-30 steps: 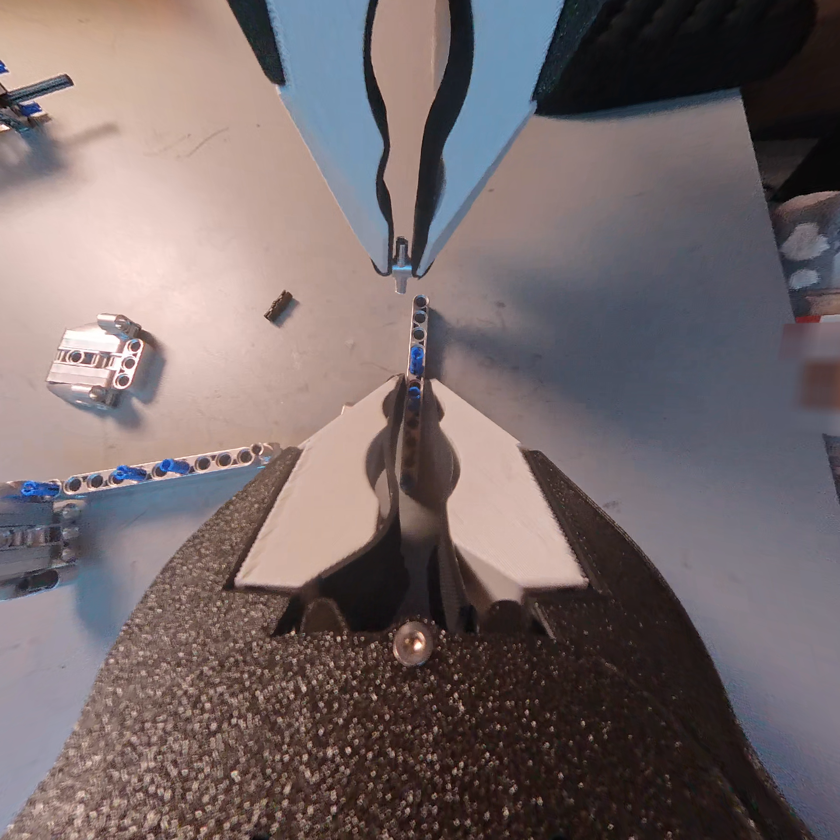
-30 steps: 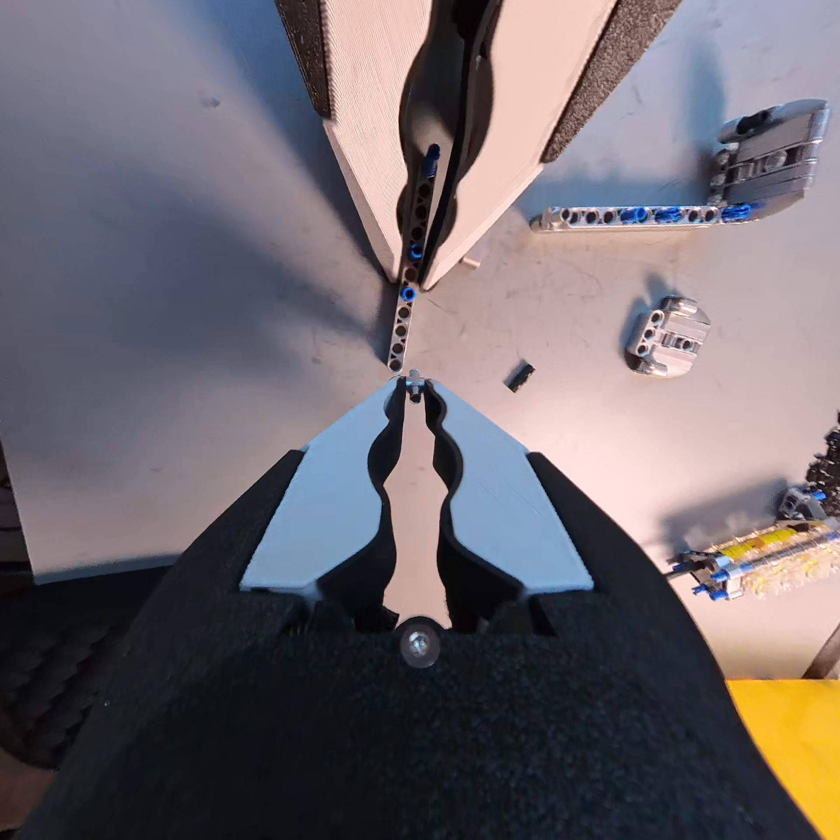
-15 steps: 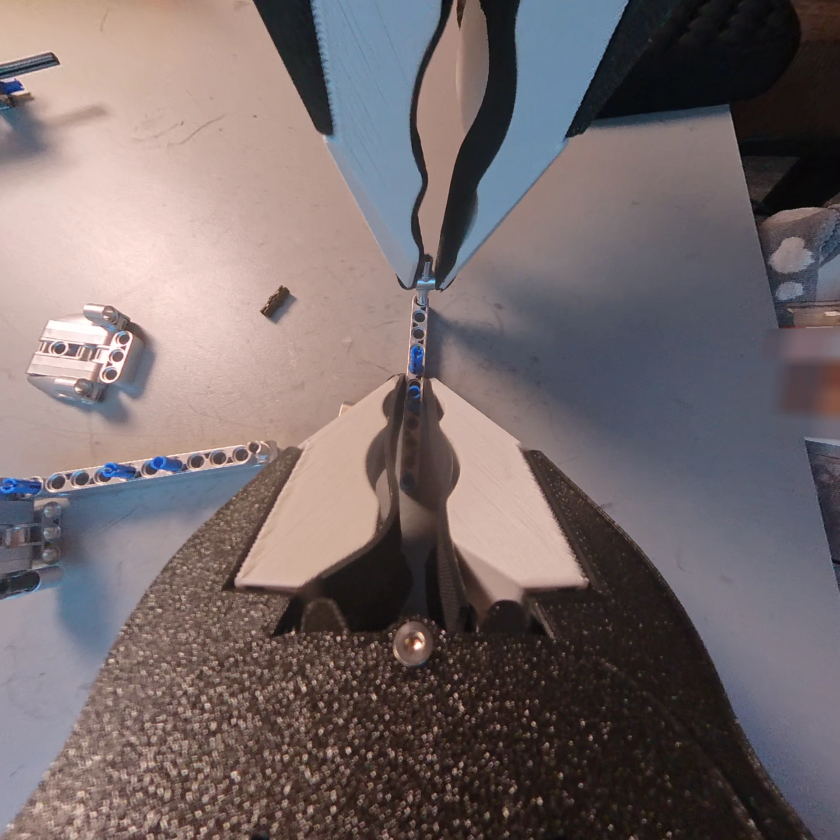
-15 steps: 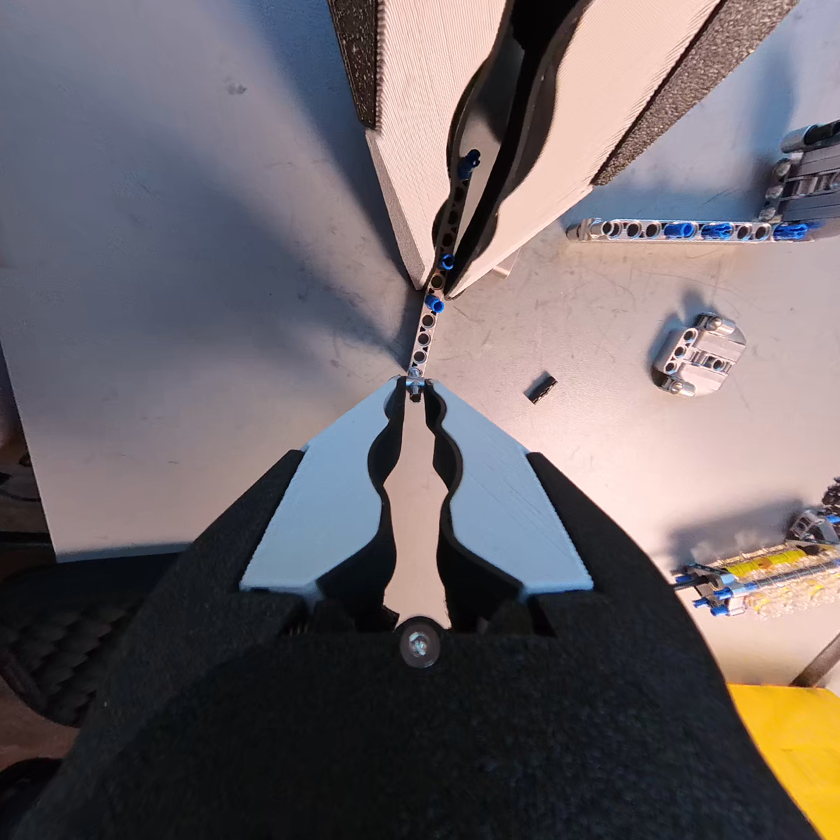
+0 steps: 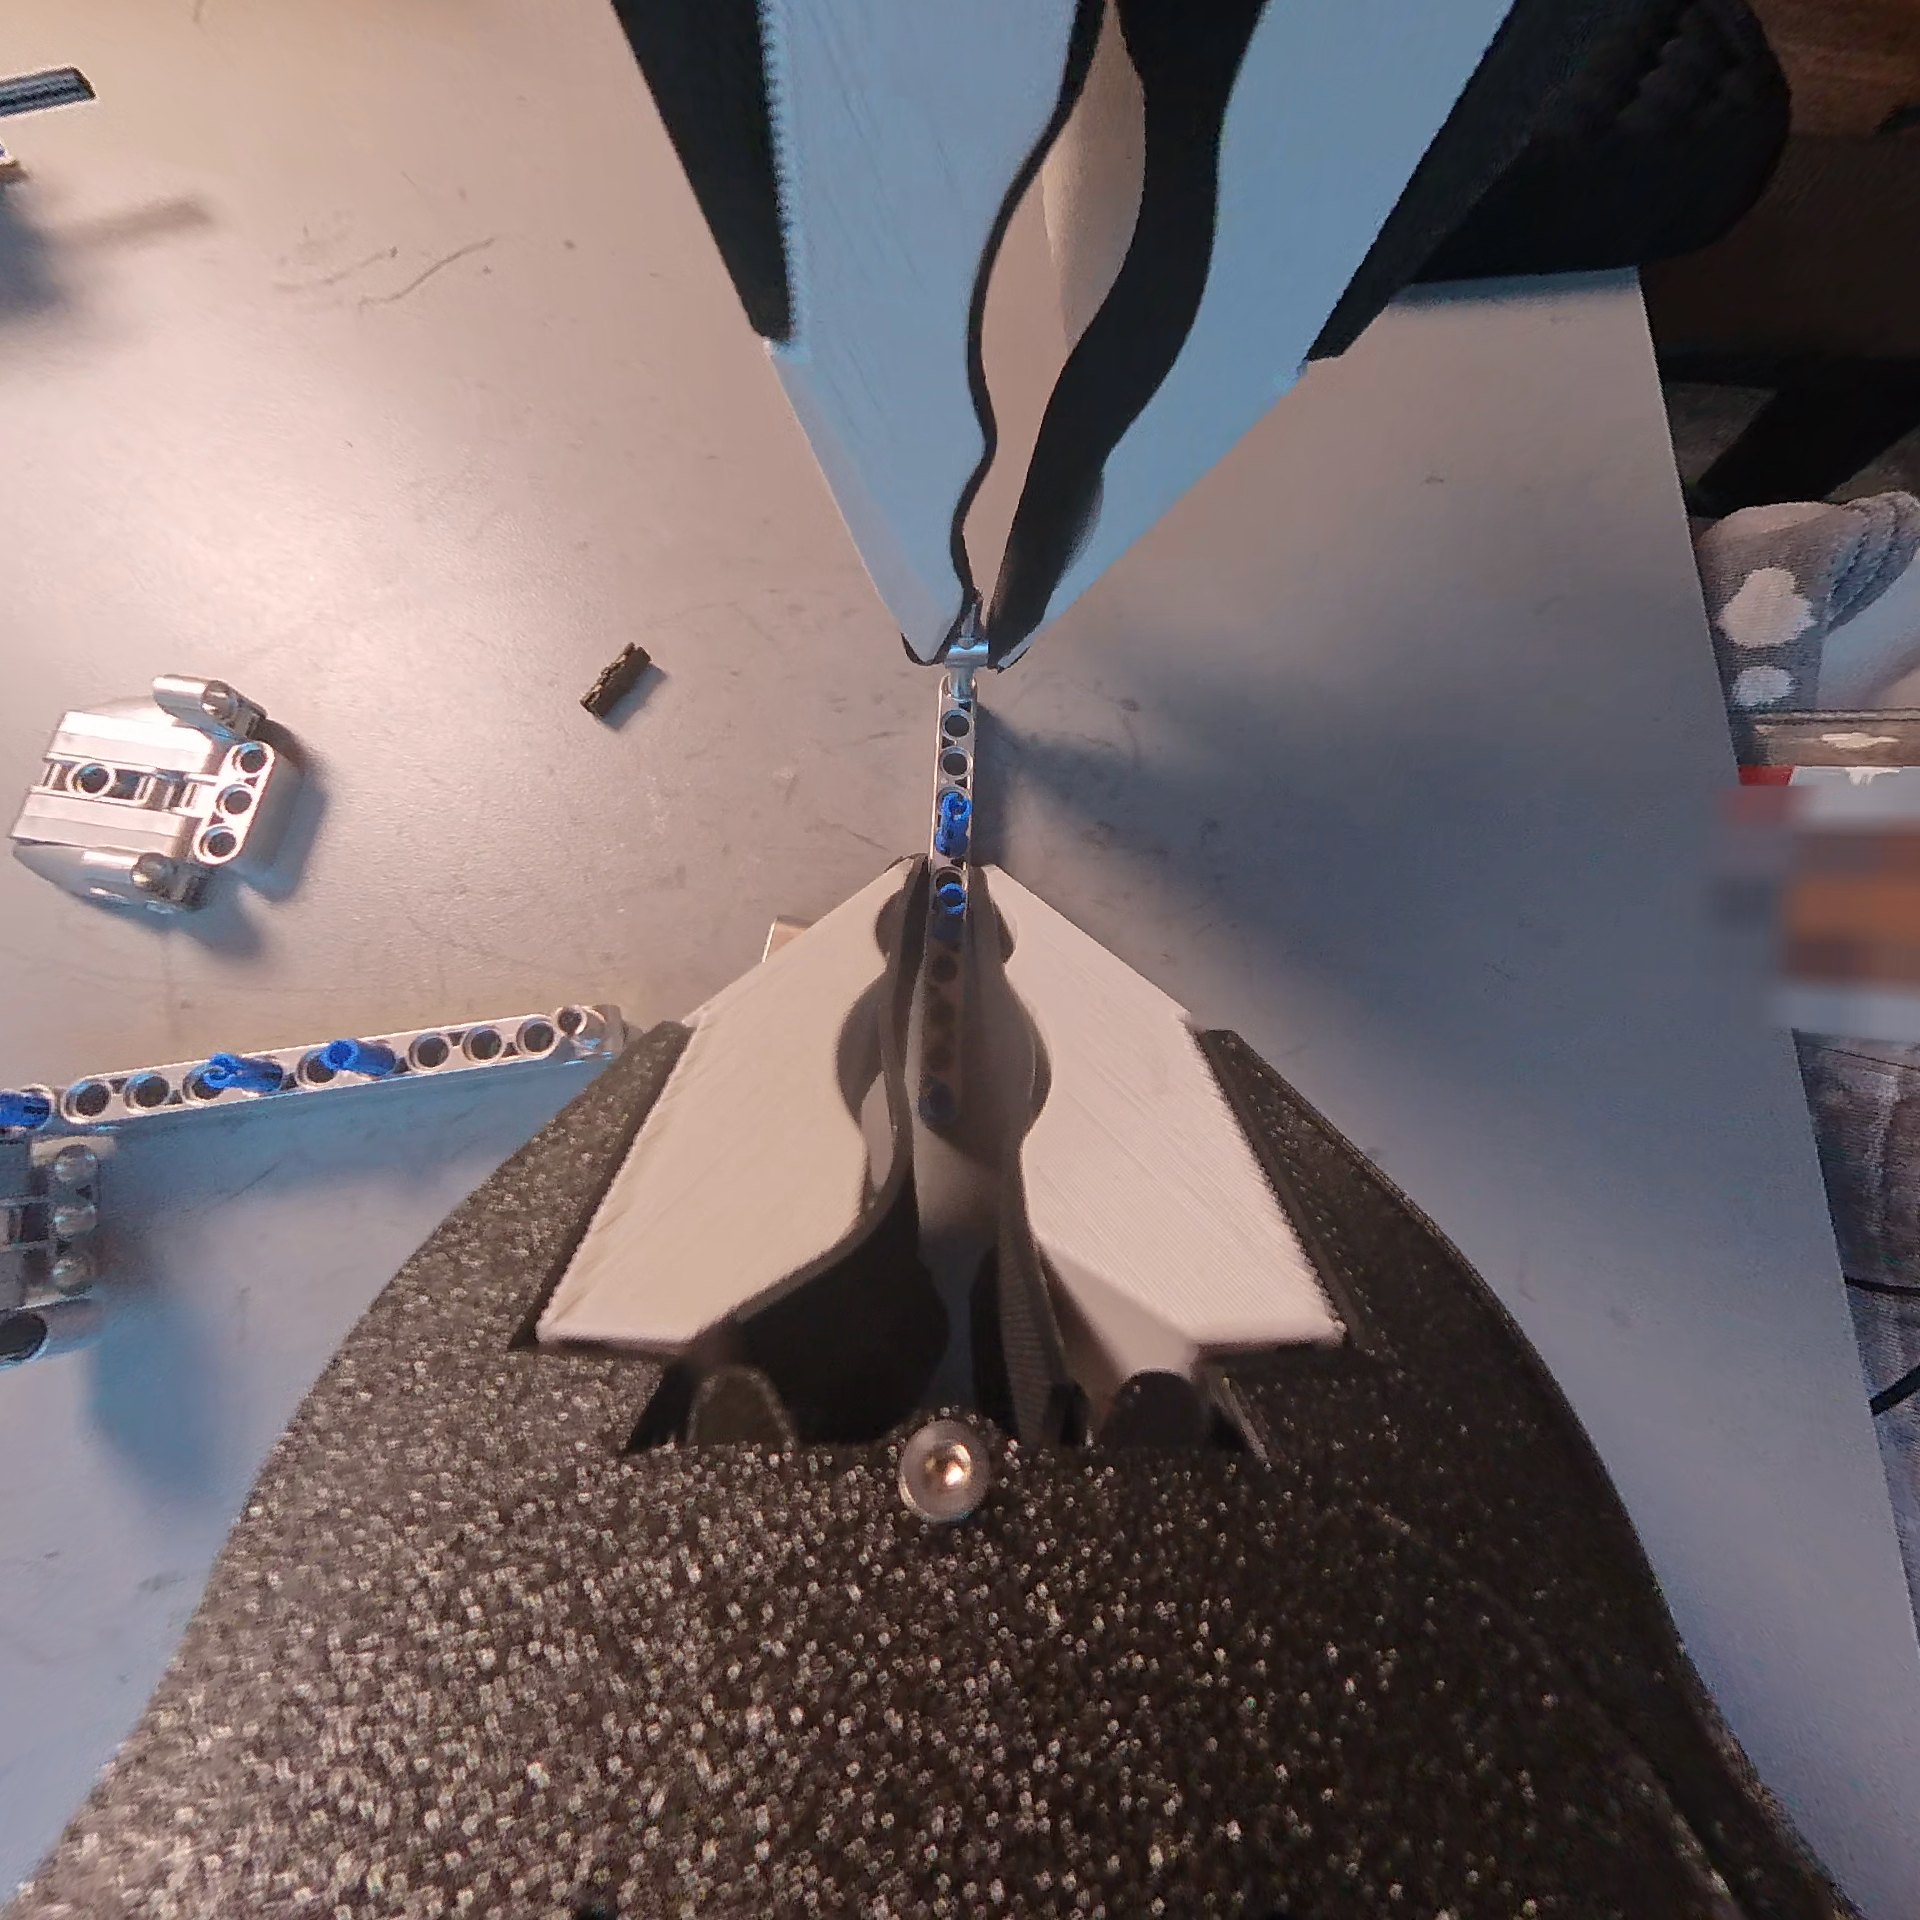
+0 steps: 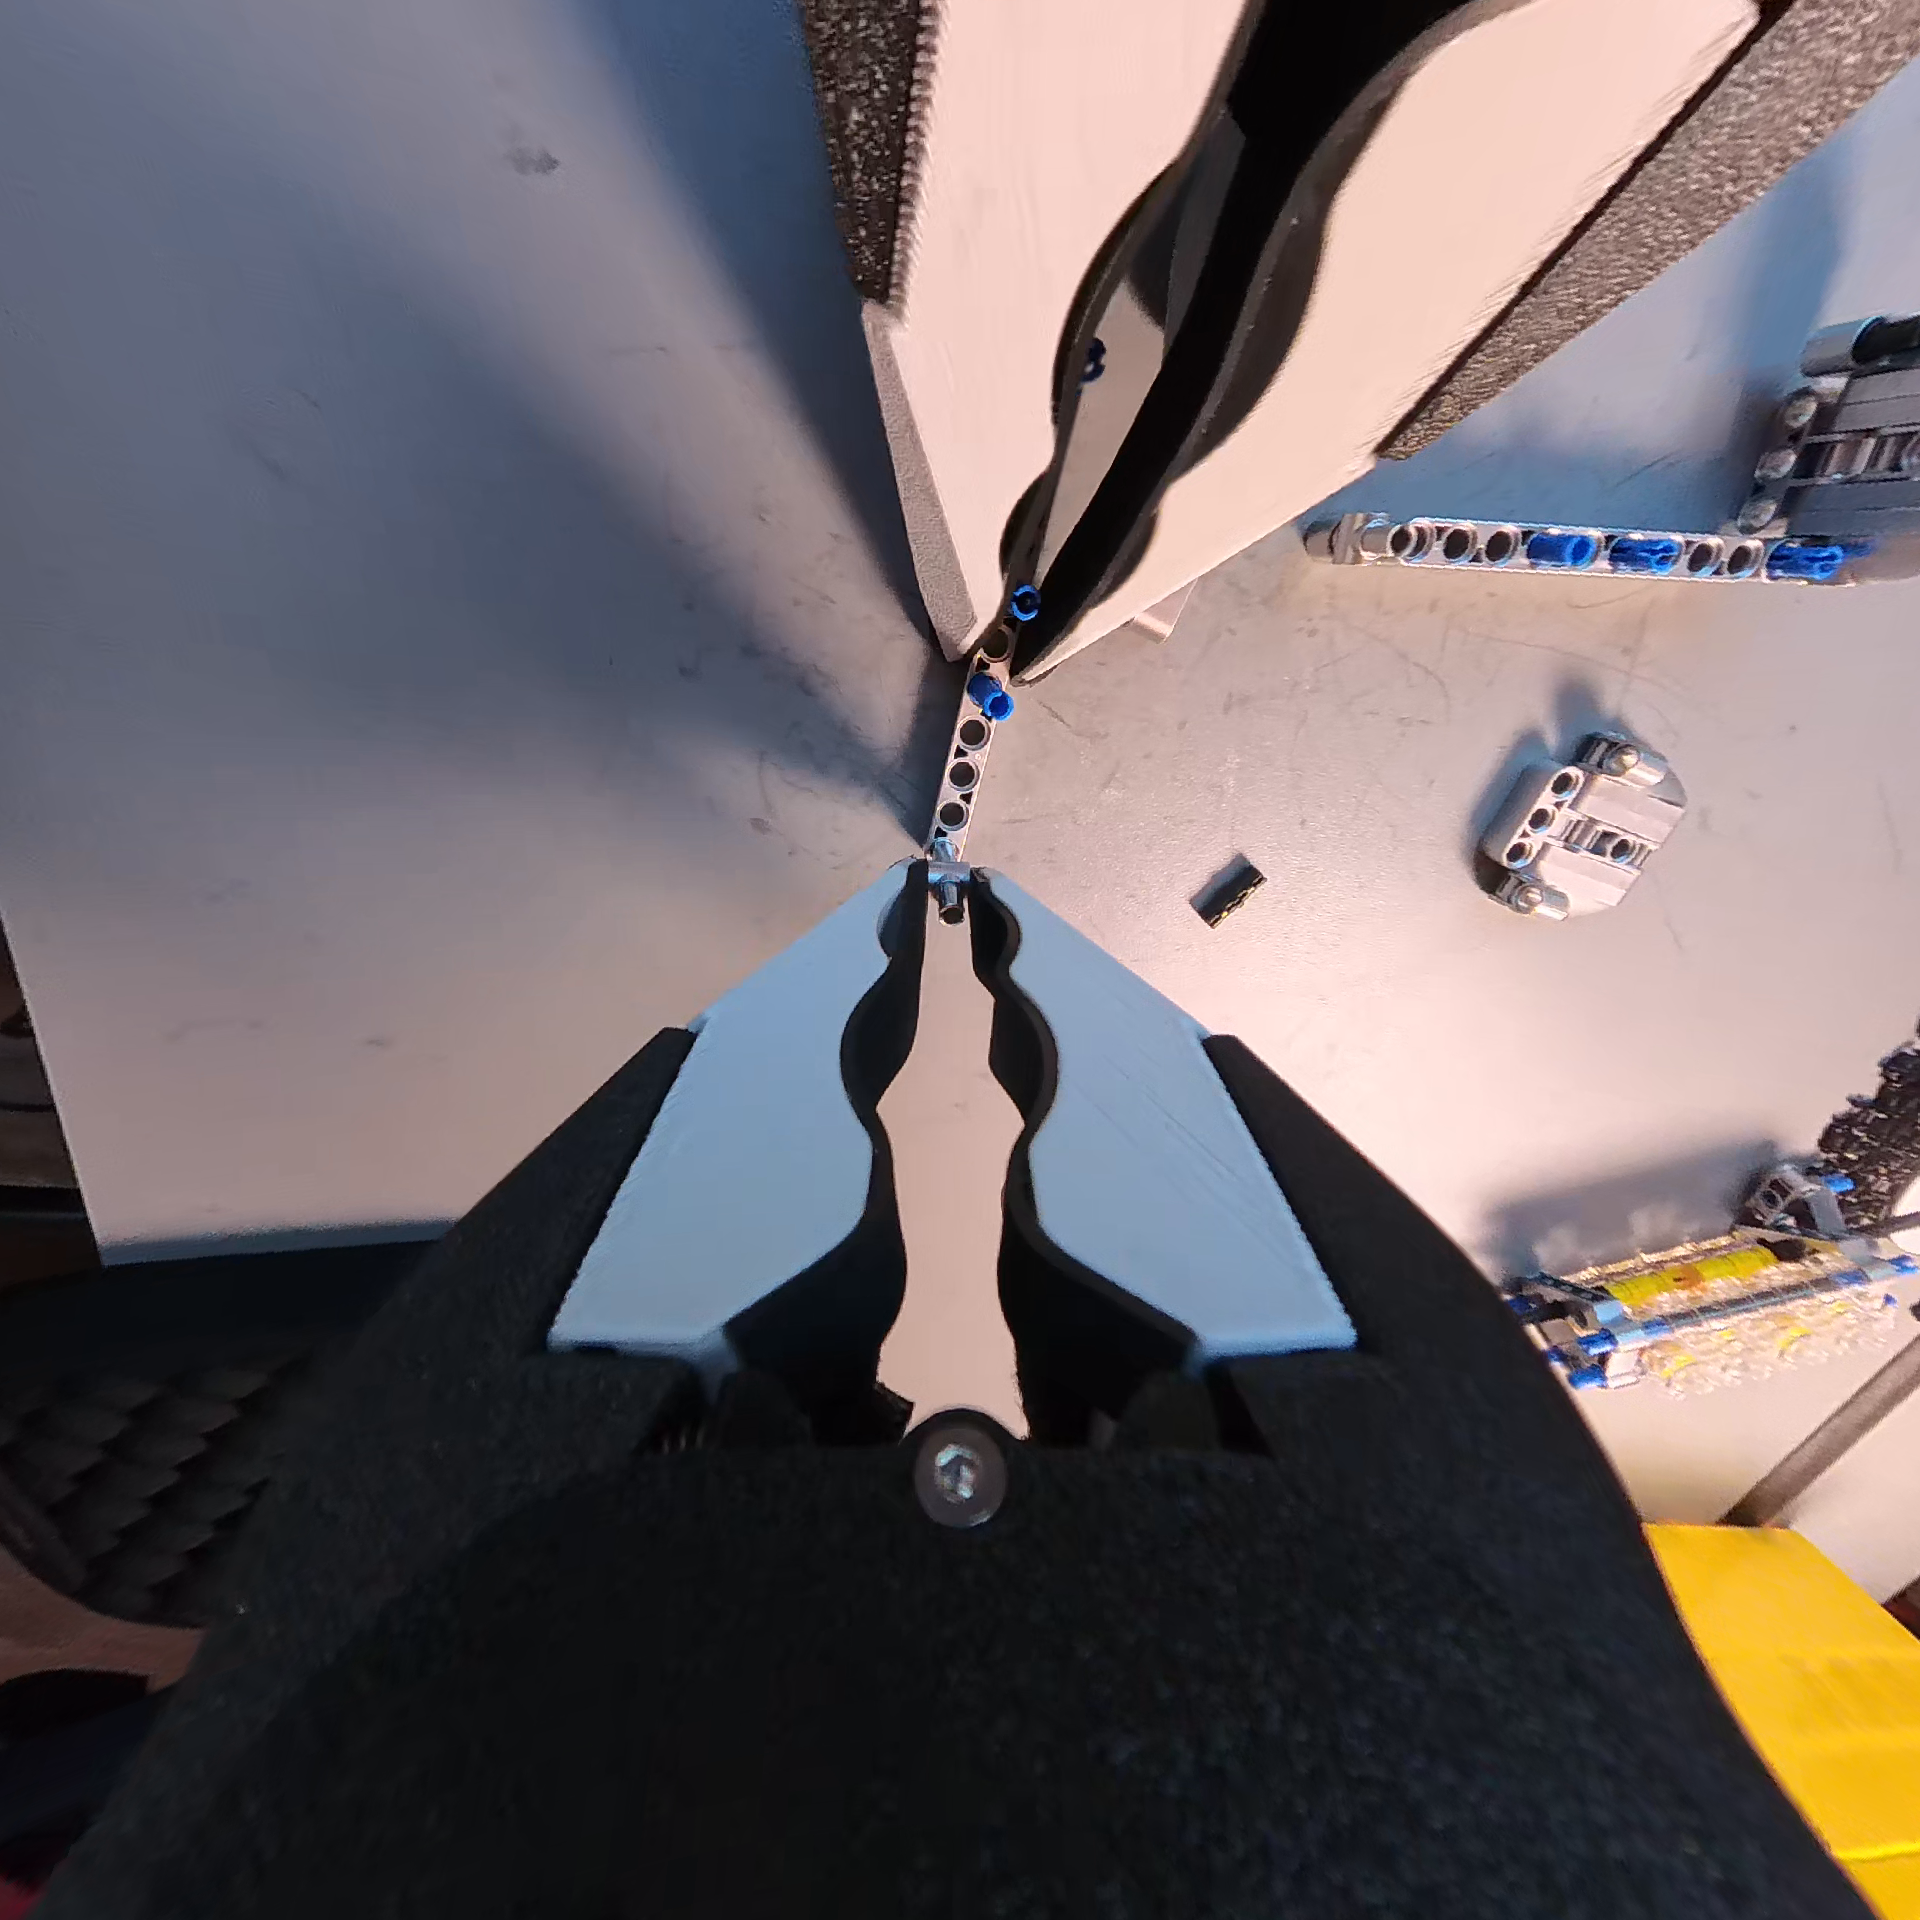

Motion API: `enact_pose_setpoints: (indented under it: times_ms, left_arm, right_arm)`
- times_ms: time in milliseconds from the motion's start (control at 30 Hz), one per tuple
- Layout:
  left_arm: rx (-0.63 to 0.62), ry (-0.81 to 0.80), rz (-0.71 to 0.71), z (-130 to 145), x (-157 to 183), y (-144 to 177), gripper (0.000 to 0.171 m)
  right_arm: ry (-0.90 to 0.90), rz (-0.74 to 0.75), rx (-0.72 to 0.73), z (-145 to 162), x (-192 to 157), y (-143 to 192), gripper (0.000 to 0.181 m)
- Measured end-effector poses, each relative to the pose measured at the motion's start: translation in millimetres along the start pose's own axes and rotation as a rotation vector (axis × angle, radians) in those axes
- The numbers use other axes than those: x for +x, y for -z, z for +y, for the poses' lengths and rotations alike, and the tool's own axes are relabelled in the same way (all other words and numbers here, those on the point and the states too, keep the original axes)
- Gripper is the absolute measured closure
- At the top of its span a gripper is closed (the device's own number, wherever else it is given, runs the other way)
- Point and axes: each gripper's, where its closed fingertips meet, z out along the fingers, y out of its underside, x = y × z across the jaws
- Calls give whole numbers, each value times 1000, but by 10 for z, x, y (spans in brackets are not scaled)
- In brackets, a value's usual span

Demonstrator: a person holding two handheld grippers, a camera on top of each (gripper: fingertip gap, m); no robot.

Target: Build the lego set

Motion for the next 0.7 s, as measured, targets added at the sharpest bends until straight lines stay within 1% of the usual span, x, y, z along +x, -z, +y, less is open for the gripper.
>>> enact_pose_setpoints:
  times_ms: [233,700]
  left_arm:
    - [17,-7,-4,-4,-13,-4,166]
    - [22,-9,11,3,3,-3,166]
  right_arm:
    - [96,28,-50,-7,-4,3,176]
    - [240,-1,-156,-13,-35,5,176]
